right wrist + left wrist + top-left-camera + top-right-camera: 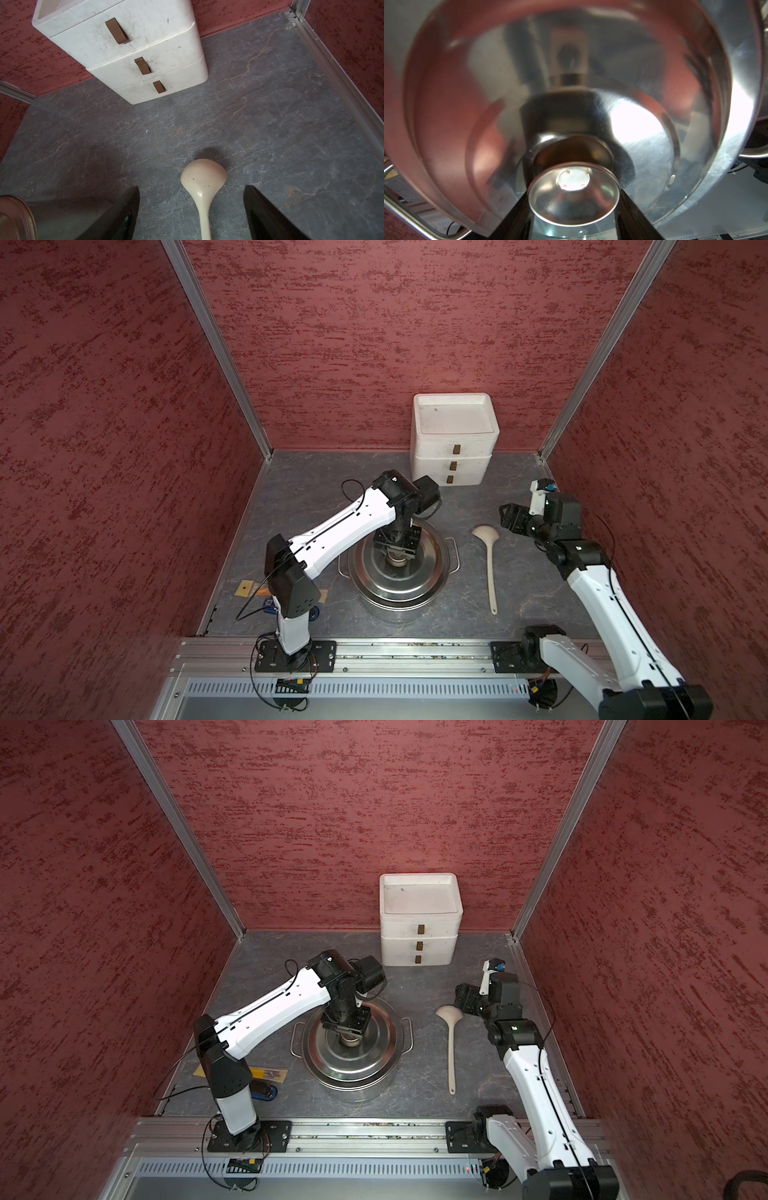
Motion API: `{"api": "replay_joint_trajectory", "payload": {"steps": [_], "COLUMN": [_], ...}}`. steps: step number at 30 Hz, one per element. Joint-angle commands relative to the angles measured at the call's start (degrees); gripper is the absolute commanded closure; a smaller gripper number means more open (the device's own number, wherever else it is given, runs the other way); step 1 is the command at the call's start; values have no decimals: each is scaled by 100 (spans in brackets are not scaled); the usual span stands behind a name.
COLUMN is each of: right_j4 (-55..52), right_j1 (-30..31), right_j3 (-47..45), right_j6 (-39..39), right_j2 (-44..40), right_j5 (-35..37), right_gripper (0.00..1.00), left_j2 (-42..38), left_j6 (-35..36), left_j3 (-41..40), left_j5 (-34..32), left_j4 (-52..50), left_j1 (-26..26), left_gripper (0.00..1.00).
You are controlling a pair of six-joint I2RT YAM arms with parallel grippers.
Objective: Stir the soup with a spoon
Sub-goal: Pick up the lid from the pan, then place the lid at the center of the board.
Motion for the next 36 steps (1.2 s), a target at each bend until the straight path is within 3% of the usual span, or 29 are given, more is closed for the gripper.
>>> {"api": "replay_joint_trajectory", "payload": {"steps": [1,7,12,18,22,30,36], "right_j4": [-18,-54,-105,-388,-579,-1123,-1482], "right_j1": [37,35,42,42,36,37,41], "right_j3": [-68,-19,50,169,256,407,328], "right_j6": [75,60,79,219,209,273,467], "right_j2": [-130,-142,-179,-174,-183,-433,-583], "right_j5": [163,189,214,164,87,222,332], "right_gripper": [17,17,17,18,19,19,20], "left_j2": [-242,-188,-295,-11,565,2420,3223], "left_j6": [-83,-126,175,849,1038,995,858], "left_j3": [615,1955,2541,2751,2777,3529,3654], "left_j5": [-34,-132,-224,95,150,219,253], "left_j4": [-182,-686,-899,-62,823,1551,1954], "left_j1": [26,500,1540,3013,3673,4132,4309], "left_gripper": [66,66,66,66,66,66,66]}}
